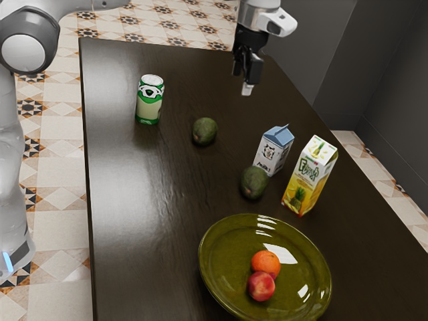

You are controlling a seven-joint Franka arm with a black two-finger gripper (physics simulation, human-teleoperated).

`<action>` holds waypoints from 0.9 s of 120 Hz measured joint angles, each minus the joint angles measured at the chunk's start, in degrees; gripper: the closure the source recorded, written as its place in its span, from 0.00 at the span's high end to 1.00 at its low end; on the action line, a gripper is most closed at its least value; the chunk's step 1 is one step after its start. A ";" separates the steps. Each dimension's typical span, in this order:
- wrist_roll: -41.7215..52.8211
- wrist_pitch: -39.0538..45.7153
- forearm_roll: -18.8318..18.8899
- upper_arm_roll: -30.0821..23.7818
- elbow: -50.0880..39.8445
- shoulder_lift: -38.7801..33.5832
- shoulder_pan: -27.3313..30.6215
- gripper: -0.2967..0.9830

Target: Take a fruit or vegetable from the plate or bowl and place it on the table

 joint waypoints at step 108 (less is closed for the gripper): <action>-47.29 -3.79 2.22 -14.44 15.95 11.39 3.42 0.77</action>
